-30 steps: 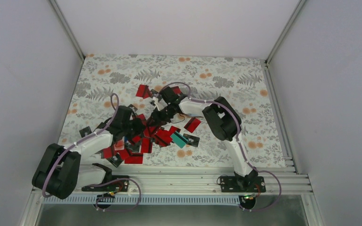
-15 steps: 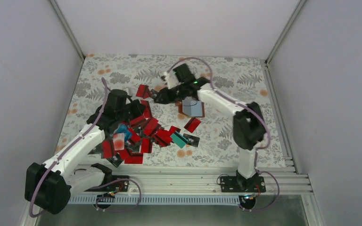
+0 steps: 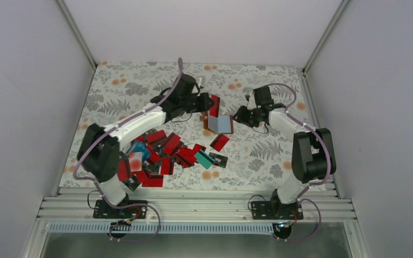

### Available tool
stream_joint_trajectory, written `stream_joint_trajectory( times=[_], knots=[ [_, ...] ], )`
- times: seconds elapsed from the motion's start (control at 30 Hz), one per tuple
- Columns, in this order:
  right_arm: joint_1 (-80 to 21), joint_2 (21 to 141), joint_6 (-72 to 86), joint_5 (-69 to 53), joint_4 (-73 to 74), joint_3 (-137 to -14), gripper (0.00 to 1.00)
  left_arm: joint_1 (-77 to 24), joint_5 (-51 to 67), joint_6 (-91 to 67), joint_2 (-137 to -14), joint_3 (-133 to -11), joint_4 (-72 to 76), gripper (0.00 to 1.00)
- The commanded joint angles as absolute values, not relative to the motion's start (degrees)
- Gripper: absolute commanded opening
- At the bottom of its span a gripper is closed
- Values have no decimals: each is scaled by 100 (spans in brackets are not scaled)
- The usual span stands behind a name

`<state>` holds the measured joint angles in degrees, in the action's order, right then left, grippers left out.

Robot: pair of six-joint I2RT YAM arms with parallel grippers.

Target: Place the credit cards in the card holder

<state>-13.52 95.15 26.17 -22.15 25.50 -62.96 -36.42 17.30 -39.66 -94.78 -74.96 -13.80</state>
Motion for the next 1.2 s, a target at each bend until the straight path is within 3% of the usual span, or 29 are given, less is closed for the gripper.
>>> stream_joint_trajectory(
  times=[0.0, 0.43, 1.17],
  knots=[
    [-1103, 9433, 2845, -2205, 2033, -5994, 35, -3820, 2031, -4121, -10441, -8203, -1329, 2],
    [-787, 9873, 2879, -2826, 1548, -5678, 31, -3929, 1695, -4412, -12234, -9520, -1878, 2],
    [-978, 10561, 2778, -3806, 1116, -5851, 24, -3679, 1222, -4326, -12047, -8725, -1935, 2]
  ],
)
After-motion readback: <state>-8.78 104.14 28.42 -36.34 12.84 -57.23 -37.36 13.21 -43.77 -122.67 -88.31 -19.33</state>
